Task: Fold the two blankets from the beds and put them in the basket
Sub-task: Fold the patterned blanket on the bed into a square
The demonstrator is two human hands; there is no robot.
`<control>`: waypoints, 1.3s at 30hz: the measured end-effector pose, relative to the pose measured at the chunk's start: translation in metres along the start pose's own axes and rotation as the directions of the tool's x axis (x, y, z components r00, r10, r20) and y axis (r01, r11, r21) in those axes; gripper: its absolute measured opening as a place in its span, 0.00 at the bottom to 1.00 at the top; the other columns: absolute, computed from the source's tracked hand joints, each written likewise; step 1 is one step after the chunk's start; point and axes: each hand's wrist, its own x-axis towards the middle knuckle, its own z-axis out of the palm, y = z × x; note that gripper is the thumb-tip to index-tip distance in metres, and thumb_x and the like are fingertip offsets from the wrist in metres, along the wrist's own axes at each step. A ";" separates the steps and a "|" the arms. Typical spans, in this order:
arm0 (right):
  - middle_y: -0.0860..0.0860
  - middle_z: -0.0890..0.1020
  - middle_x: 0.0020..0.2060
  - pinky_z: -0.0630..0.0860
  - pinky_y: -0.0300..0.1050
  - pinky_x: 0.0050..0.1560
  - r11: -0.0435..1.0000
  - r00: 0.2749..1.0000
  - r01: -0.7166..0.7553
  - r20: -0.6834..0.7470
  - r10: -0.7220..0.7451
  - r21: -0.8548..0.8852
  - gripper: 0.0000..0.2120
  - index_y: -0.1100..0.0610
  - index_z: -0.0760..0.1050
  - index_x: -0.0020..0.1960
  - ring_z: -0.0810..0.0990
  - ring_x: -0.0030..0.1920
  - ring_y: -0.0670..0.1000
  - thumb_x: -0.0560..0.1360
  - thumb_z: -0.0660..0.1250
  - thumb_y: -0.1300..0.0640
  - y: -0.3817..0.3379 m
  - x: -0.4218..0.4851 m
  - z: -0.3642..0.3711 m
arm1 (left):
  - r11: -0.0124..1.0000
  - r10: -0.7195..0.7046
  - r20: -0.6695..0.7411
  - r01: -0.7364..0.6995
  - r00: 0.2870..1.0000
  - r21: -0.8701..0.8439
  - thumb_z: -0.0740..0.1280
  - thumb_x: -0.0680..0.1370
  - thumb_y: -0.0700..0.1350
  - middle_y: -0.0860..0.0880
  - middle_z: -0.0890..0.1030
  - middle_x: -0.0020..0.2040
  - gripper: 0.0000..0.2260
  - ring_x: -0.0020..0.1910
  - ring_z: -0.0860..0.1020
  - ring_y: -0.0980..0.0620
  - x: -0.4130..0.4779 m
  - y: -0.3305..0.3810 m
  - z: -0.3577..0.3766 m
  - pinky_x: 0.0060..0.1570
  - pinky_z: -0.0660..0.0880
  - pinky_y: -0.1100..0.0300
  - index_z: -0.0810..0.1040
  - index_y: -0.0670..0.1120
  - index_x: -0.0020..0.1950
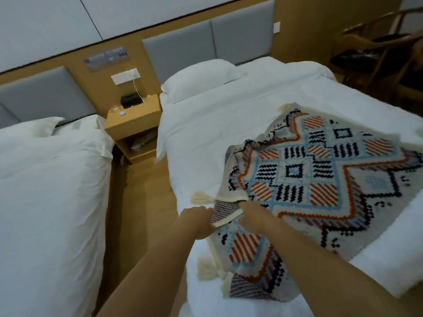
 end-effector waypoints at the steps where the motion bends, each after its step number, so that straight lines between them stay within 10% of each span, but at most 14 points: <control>1: 0.57 0.73 0.59 0.71 0.44 0.51 0.999 1.000 -0.013 -0.014 0.013 0.037 0.13 0.59 0.68 0.59 0.70 0.49 0.51 0.79 0.56 0.53 -0.002 0.008 0.002 | 1.000 0.015 0.001 -0.015 1.000 0.005 0.57 0.79 0.54 0.43 0.69 0.69 0.25 0.65 0.70 0.42 0.011 -0.008 -0.003 0.62 0.68 0.49 0.60 0.45 0.72; 14: 0.58 0.71 0.62 0.70 0.47 0.55 0.935 0.946 -0.292 -0.084 0.314 0.199 0.14 0.60 0.67 0.61 0.71 0.59 0.56 0.79 0.57 0.54 -0.032 0.096 0.039 | 0.934 0.347 0.052 -0.350 0.936 0.070 0.59 0.79 0.49 0.43 0.71 0.66 0.21 0.64 0.70 0.42 0.157 -0.059 0.013 0.60 0.68 0.49 0.62 0.47 0.71; 29: 0.56 0.72 0.60 0.73 0.52 0.56 0.689 0.703 -0.649 -0.091 0.705 0.324 0.14 0.58 0.66 0.61 0.72 0.57 0.56 0.78 0.57 0.54 -0.081 0.180 0.087 | 0.724 0.592 0.267 -0.648 0.760 0.236 0.57 0.79 0.50 0.43 0.68 0.68 0.28 0.65 0.68 0.42 0.277 -0.107 0.055 0.62 0.66 0.48 0.49 0.52 0.76; 39: 0.57 0.71 0.60 0.70 0.50 0.52 0.730 0.711 -0.639 -0.177 0.681 0.242 0.14 0.59 0.66 0.62 0.70 0.58 0.57 0.77 0.57 0.57 -0.066 0.195 0.119 | 0.717 0.678 -0.103 -0.624 0.728 0.310 0.60 0.78 0.42 0.45 0.72 0.66 0.19 0.65 0.68 0.43 0.298 -0.087 0.077 0.58 0.67 0.50 0.64 0.48 0.69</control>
